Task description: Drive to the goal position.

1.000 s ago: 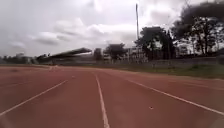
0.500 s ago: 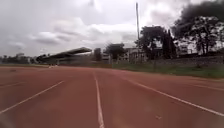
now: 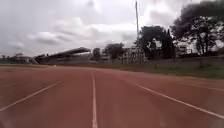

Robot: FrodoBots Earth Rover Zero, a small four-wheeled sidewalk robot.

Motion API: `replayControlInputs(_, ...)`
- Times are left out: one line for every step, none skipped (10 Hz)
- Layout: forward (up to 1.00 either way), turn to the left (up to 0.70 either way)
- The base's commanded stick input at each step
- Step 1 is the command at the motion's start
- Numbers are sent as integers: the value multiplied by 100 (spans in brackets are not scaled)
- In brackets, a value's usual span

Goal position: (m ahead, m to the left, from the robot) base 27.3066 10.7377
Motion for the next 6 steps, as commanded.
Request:
replayControlInputs(70,-5)
replayControlInputs(70,-10)
replayControlInputs(70,-10)
replayControlInputs(70,-4)
replayControlInputs(70,0)
replayControlInputs(70,0)
